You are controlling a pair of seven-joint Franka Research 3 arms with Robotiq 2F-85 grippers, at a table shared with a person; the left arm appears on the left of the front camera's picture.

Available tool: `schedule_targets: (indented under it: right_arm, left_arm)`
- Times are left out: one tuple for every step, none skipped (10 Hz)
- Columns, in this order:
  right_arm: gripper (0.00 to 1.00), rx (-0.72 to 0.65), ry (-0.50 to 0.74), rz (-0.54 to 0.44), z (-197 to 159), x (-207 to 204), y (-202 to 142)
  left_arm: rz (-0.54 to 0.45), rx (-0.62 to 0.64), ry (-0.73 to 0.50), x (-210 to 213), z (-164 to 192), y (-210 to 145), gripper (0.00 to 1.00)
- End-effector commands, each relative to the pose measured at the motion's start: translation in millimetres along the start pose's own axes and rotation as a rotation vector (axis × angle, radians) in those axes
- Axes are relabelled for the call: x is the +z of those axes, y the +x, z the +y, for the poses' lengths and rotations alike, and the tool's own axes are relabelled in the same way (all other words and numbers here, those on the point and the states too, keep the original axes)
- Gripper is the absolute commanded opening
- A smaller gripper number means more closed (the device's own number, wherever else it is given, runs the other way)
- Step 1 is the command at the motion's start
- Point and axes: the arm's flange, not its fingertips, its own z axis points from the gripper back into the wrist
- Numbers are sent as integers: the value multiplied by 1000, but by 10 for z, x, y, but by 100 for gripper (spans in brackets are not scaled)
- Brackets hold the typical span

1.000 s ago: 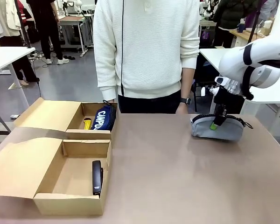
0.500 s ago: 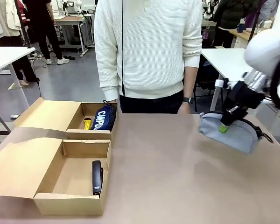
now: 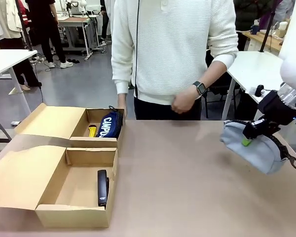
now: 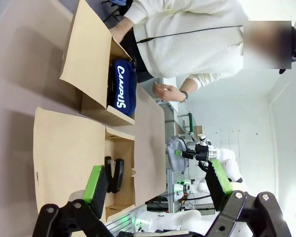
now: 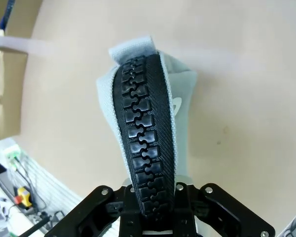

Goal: Place items inside the box.
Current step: Pick up a Pencil pouch or Stapler and place it inside the Mailer Box closest to the robot.

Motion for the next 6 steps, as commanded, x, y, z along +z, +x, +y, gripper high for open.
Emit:
schedule_targets:
  right_arm:
    - [9,-30,162,-6,-33,-168,179]
    - [9,-32,256,-60,176,-156,208]
    - [9,-114,357,-50,494,-43,85]
    - [9,-222,330,-13,886,40,-98]
    - [9,-306,228,-26,1281,73,-280]
    - [9,-371,187,-18,1580,75,-393]
  left_arm:
    - [-6,-15,-21,-14,2,-21,100]
    - [-6,-15,-21,-14,2,-21,100]
    - [-6,-15,-21,-14,2,-21,100]
    - [-6,-15,-21,-14,2,-21,100]
    - [-6,-15,-21,-14,2,-21,100]
    - [-6,-15,-21,-14,2,-21,100]
